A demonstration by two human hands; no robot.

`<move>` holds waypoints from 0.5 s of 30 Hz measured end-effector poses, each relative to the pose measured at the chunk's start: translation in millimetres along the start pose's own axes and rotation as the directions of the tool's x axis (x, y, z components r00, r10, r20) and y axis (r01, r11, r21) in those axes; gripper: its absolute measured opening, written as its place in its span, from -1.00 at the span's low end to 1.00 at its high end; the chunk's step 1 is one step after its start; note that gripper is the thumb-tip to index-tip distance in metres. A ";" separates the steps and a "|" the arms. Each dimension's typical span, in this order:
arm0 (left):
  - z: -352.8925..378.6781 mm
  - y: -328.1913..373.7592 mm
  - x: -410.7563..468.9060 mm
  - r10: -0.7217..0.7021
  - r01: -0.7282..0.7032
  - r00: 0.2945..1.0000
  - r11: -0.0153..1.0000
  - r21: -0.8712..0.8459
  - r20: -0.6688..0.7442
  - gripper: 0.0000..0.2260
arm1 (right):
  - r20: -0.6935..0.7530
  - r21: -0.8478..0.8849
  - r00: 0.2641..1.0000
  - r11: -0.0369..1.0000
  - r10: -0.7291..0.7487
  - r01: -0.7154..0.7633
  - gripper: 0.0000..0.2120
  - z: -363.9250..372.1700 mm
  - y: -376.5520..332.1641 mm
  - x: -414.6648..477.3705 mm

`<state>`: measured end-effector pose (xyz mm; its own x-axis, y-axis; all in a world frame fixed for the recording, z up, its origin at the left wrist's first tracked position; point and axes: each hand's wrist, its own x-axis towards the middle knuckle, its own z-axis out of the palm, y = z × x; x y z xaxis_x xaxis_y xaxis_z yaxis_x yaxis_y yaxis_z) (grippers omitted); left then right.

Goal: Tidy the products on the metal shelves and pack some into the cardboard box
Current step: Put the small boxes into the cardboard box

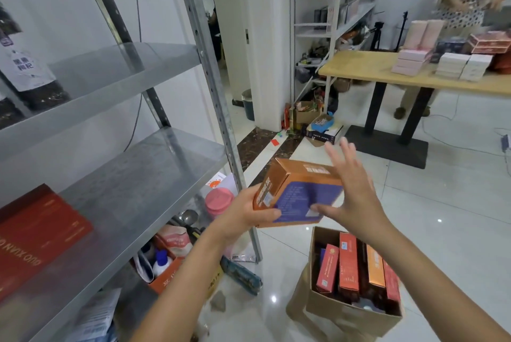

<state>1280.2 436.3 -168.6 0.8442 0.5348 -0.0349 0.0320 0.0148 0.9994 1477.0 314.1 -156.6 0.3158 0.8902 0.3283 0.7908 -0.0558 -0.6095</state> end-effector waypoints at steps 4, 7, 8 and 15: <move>2.7 6.4 0.6 -0.016 0.012 0.997 0.999 0.050 0.074 -0.52 | 0.164 0.203 0.981 0.970 0.099 -0.132 -0.41 -10.6 14.3 -2.6; 18.9 -0.6 21.5 0.090 -0.017 0.912 0.984 0.180 -0.401 -0.60 | -0.020 0.243 0.946 0.919 0.325 -0.311 -0.49 -4.6 20.8 -7.3; 26.0 -3.3 26.1 0.081 0.036 0.823 0.981 0.193 -0.562 -0.57 | -0.089 0.245 0.912 0.896 0.401 -0.370 -0.48 -1.8 20.5 -8.0; 87.3 -21.3 41.9 -0.206 0.183 0.966 0.972 -0.147 -0.157 -0.75 | -0.141 0.261 0.875 0.870 0.463 -0.418 -0.61 18.4 23.2 -21.0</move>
<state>1361.5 384.7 -191.8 0.7249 0.6463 -0.2384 0.1069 0.2364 0.9658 1479.0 302.3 -191.0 0.7164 0.6894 0.1074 0.4197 -0.3028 -0.8557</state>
